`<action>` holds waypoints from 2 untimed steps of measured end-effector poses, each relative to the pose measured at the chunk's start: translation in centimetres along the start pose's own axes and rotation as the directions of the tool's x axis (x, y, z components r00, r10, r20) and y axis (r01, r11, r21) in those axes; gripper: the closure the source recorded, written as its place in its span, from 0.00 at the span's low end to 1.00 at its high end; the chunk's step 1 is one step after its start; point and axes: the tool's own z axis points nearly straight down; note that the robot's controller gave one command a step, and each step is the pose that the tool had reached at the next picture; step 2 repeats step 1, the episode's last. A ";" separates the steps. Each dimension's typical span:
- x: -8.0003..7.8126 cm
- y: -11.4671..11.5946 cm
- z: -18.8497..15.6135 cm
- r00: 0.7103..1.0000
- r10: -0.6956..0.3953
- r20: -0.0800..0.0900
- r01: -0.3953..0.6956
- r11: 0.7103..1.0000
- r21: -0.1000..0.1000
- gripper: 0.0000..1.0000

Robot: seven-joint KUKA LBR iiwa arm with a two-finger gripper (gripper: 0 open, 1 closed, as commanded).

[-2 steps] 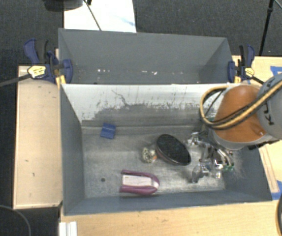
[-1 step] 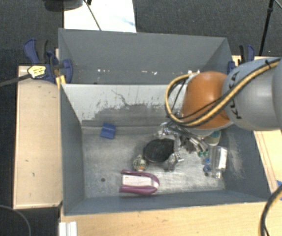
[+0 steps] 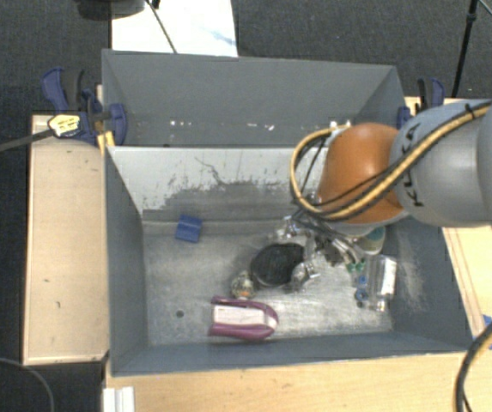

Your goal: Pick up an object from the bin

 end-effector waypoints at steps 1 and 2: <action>-0.4 1.0 -16.8 0.997 -0.075 -0.005 0.075 0.997 -0.002 1.00; -0.4 1.0 -16.8 0.997 -0.075 -0.005 0.075 0.997 -0.002 1.00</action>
Offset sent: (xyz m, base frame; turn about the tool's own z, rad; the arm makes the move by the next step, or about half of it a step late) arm -0.0031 0.0102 0.1630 -0.0768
